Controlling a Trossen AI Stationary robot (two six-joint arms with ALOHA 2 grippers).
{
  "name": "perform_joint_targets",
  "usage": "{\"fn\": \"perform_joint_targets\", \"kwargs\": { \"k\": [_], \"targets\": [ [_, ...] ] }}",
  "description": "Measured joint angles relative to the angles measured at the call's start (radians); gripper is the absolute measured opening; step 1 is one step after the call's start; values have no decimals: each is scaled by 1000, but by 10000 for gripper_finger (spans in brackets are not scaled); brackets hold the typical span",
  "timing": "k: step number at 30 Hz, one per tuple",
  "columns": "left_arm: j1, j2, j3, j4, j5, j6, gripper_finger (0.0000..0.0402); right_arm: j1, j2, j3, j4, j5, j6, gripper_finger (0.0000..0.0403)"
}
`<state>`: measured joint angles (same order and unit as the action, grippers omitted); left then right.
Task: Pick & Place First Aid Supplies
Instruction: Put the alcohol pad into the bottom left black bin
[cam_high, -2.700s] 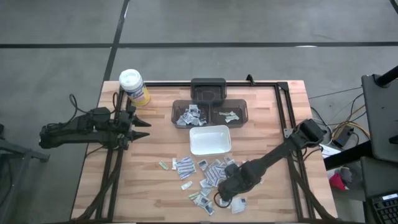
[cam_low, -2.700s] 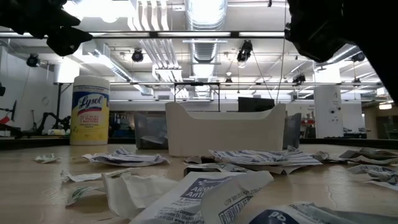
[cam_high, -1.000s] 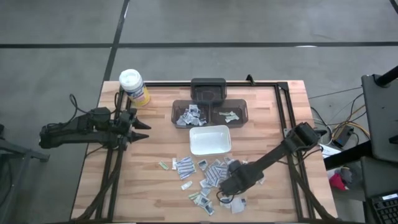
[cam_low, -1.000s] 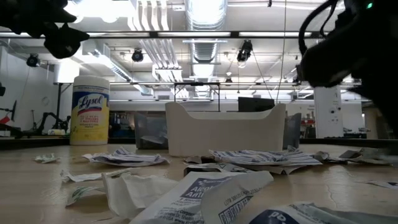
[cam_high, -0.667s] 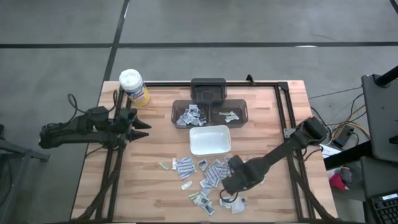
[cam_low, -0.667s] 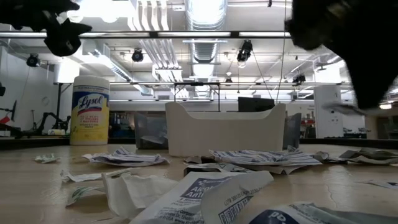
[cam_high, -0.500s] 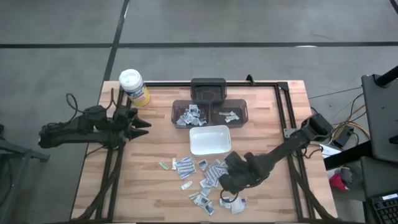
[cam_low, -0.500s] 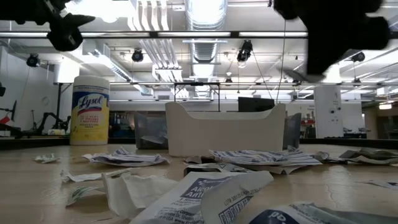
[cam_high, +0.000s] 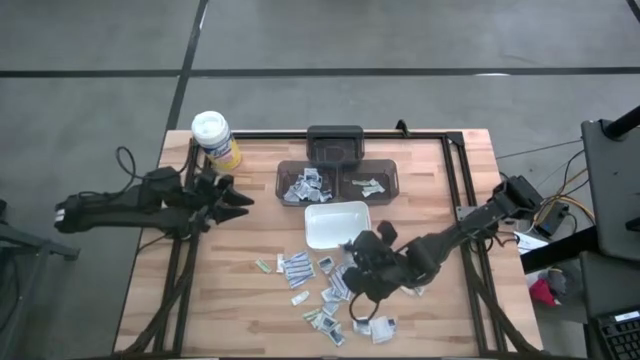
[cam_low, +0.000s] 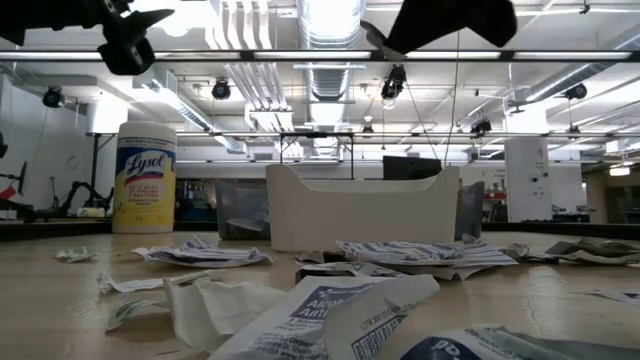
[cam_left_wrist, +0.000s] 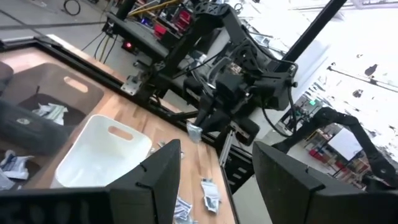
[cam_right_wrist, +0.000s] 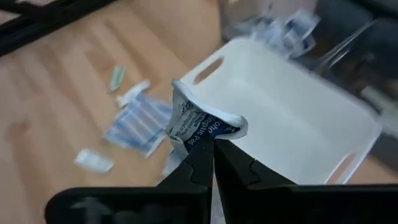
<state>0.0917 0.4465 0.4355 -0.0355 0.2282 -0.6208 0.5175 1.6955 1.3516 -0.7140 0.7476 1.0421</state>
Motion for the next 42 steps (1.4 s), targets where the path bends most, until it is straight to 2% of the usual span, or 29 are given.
{"fn": "perform_joint_targets", "kwargs": {
  "k": [8,14,21,29,42],
  "targets": [
    [-41,144,0,202,2,-11,193,-80,2,5,48,161,-139,8],
    [-80,269,0,326,-22,18,193,-138,2,14,149,228,-311,8],
    [-104,424,55,375,-112,76,193,-181,2,14,269,232,-522,8],
    [-104,562,162,376,-214,188,193,-192,2,15,287,233,-602,8],
    [-104,806,343,375,-231,281,193,-198,2,15,350,251,-739,8]
  ]
}}
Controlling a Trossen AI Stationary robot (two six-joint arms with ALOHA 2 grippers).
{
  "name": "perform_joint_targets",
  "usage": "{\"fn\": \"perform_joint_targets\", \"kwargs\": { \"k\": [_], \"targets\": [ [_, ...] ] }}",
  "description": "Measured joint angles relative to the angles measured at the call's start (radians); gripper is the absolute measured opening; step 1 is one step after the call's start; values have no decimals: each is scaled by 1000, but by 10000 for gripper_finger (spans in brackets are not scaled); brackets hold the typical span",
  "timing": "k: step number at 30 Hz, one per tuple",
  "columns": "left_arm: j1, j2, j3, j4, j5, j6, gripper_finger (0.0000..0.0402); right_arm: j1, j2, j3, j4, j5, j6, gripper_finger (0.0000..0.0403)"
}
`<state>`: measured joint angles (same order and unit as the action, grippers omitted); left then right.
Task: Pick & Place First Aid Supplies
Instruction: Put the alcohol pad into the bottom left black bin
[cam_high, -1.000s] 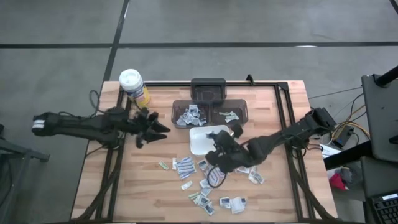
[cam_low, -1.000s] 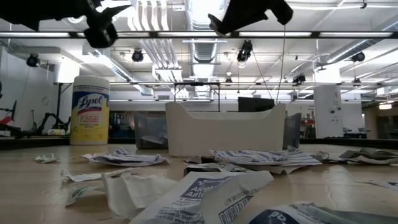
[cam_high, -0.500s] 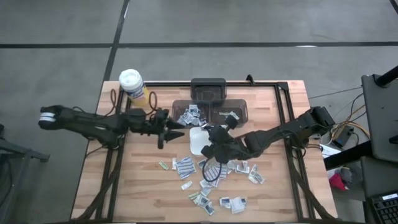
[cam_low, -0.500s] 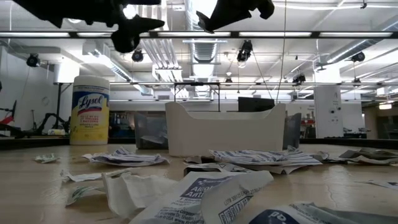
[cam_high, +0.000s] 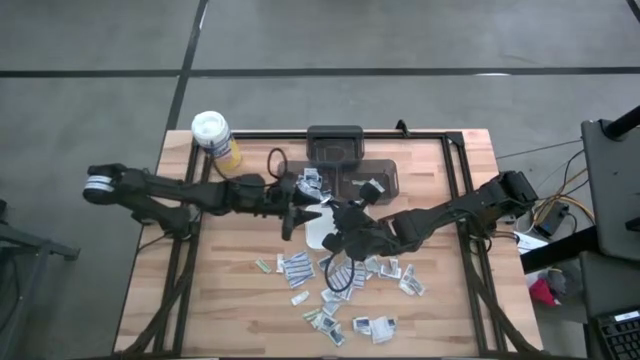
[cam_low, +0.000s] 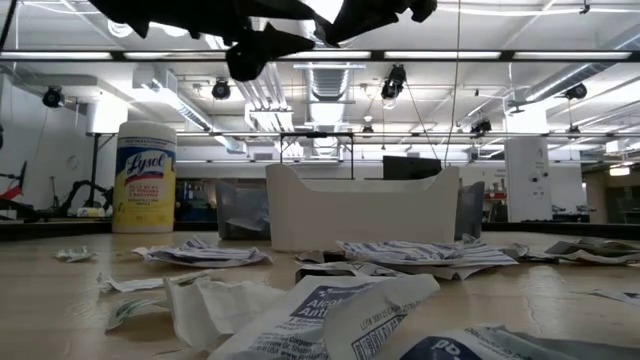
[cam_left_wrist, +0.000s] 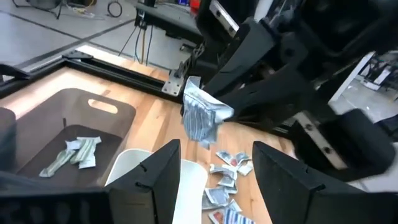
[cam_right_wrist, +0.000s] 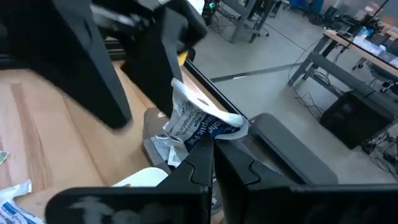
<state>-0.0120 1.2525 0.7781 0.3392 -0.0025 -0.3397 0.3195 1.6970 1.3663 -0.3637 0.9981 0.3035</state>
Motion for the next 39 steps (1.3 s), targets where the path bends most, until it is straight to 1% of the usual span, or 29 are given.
{"fn": "perform_joint_targets", "kwargs": {
  "k": [4,7,10,16,26,28,31,38,39],
  "targets": [
    [0,49,37,1,-40,0,193,0,0,0,1,0,-10,8],
    [1,65,51,0,-52,-1,193,0,0,0,2,0,-23,8],
    [0,62,55,0,-53,-2,193,0,0,0,1,0,-28,8],
    [0,49,55,11,-94,-36,193,0,0,0,2,0,-28,8],
    [1,78,59,14,-104,-92,188,1,0,-1,4,-1,-42,8],
    [2,78,59,15,-105,-104,176,1,0,-1,4,-1,-42,8],
    [2,75,61,16,-105,-105,143,2,0,-1,5,0,-42,8],
    [2,74,61,18,-82,-103,25,3,0,-1,1,0,-42,8],
    [2,73,60,18,-76,-103,13,3,0,-1,0,1,-42,8]
  ]
}}
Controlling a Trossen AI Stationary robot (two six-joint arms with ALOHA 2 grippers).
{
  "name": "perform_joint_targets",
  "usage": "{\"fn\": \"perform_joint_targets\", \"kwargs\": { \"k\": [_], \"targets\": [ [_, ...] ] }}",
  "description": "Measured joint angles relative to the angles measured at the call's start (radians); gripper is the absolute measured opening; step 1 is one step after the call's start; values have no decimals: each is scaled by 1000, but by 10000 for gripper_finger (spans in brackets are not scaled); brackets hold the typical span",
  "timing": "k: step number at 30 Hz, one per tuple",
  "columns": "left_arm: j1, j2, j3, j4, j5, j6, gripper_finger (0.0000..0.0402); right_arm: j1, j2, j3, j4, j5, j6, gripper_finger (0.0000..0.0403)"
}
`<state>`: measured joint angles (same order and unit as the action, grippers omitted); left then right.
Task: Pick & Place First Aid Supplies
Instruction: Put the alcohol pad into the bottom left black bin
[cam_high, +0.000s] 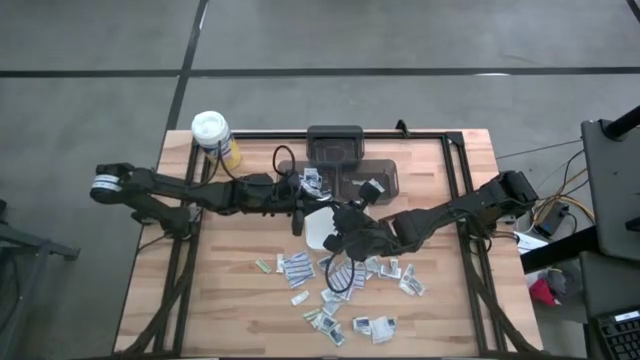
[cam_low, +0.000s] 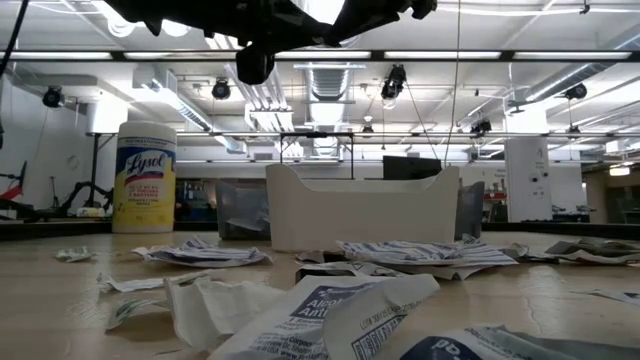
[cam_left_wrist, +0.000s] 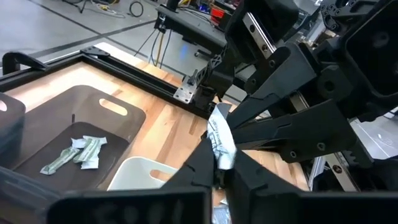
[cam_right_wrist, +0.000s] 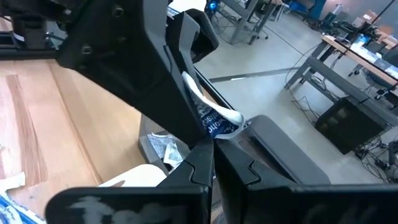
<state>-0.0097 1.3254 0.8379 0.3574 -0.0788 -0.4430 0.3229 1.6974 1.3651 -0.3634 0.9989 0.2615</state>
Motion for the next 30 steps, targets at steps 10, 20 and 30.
{"fn": "perform_joint_targets", "kwargs": {
  "k": [10,20,30],
  "targets": [
    [0,-19,-2,-24,14,-5,2,0,0,2,-30,-8,26,8],
    [-1,-70,-8,-87,26,-22,1,-1,-19,0,-53,-4,72,8],
    [-1,-141,-6,-299,-78,3,0,7,-105,0,-364,-7,254,8]
  ]
}}
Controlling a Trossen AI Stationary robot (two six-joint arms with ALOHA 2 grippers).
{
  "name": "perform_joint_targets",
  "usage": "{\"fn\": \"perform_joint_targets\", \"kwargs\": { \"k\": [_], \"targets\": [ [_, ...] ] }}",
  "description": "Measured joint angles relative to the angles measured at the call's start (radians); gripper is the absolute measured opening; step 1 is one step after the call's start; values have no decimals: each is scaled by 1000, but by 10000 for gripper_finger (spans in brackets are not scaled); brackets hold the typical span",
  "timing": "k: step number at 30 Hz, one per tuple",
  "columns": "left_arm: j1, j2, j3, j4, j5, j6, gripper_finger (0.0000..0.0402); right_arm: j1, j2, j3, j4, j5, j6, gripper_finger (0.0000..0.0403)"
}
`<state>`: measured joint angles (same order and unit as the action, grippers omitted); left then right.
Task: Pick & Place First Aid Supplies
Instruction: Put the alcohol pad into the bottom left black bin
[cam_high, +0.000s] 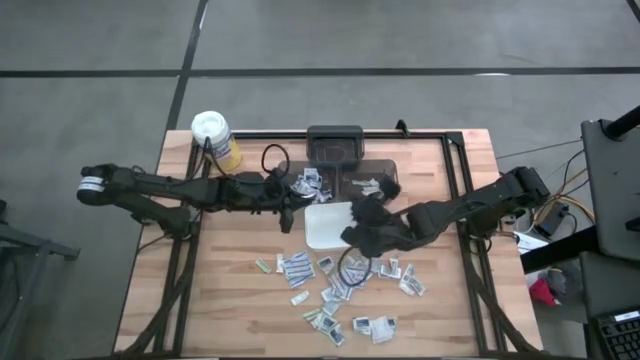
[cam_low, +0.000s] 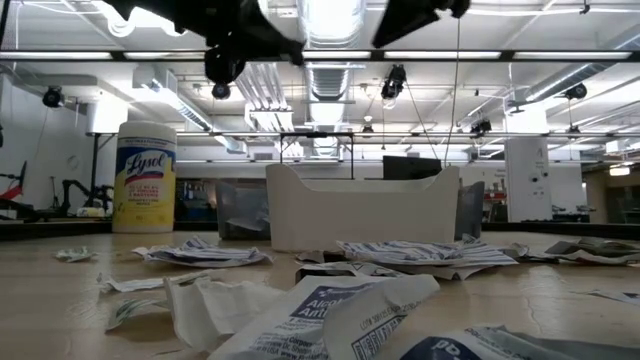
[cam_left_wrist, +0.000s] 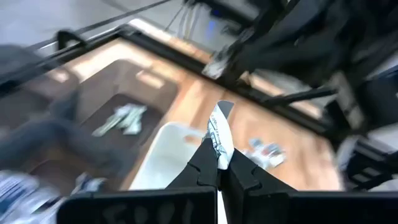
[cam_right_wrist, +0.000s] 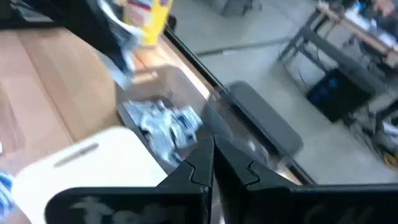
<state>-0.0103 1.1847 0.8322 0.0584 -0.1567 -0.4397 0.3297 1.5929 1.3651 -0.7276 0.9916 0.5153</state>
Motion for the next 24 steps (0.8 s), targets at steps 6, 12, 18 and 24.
{"fn": "perform_joint_targets", "kwargs": {
  "k": [6,12,18,24],
  "targets": [
    [5,-19,-1,-87,-52,31,0,28,-94,-7,-250,-46,177,8],
    [29,-18,-1,-102,-56,64,0,84,-222,-64,-261,-83,176,8],
    [65,-14,-1,-110,-58,95,0,149,-367,-138,-235,-174,173,8],
    [103,14,-1,-113,-57,127,0,200,-533,-278,-18,-317,76,8]
  ]
}}
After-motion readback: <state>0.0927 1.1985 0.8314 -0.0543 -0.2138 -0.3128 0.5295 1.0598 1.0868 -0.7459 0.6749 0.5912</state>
